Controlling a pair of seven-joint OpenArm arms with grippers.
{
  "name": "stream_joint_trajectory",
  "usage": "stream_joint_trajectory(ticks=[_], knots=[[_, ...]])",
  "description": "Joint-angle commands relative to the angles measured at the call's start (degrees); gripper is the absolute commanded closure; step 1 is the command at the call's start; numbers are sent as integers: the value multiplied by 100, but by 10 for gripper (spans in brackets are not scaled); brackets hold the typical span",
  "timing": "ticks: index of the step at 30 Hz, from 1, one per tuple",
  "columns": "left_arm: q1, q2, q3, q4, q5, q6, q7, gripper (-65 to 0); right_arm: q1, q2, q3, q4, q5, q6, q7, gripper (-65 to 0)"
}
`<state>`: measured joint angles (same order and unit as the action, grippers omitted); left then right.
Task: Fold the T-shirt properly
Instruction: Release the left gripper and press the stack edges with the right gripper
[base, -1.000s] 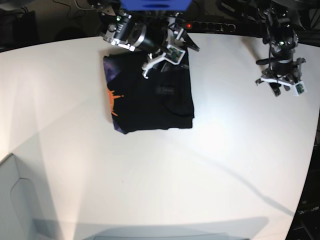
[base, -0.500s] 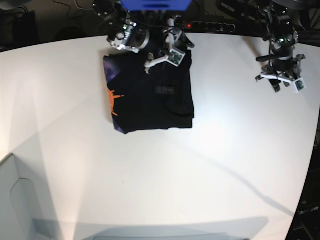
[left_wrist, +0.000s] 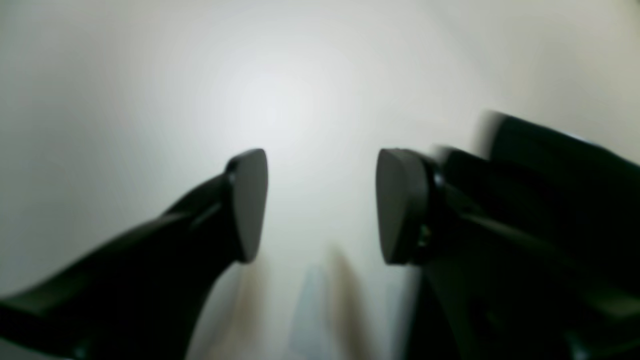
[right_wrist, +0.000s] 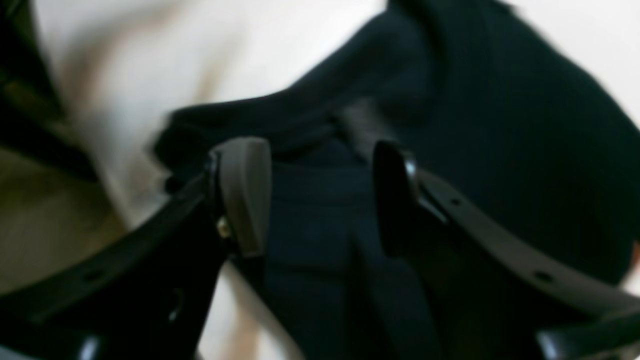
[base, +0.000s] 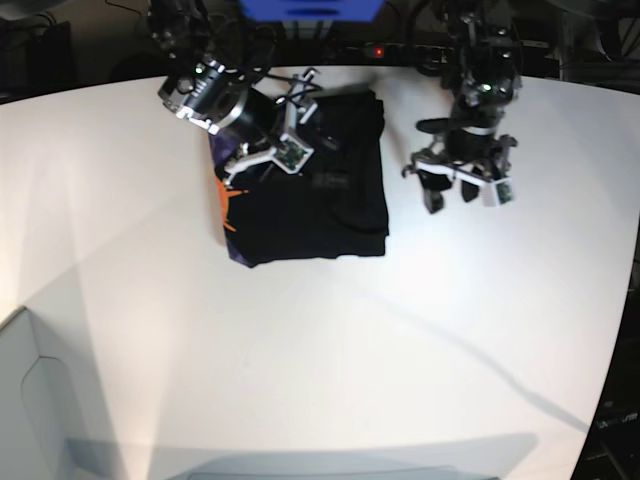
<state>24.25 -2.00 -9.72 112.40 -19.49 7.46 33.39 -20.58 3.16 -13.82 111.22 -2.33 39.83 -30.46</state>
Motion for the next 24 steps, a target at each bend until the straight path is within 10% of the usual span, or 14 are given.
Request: stream_joint_trajectory(ticks=[1,10,24], knots=[[-65,81,202,70,19,-4,-134,-368,40,-13,200,118,79,17,114,-336],[-302,336,1503,-396,28,49,-169,-370,58,-180,1659,118,79,17,123,-338],[-416,424,1503,-660,28,32,-143,-365,-92,-188,1923,118,79,17,105,-337]])
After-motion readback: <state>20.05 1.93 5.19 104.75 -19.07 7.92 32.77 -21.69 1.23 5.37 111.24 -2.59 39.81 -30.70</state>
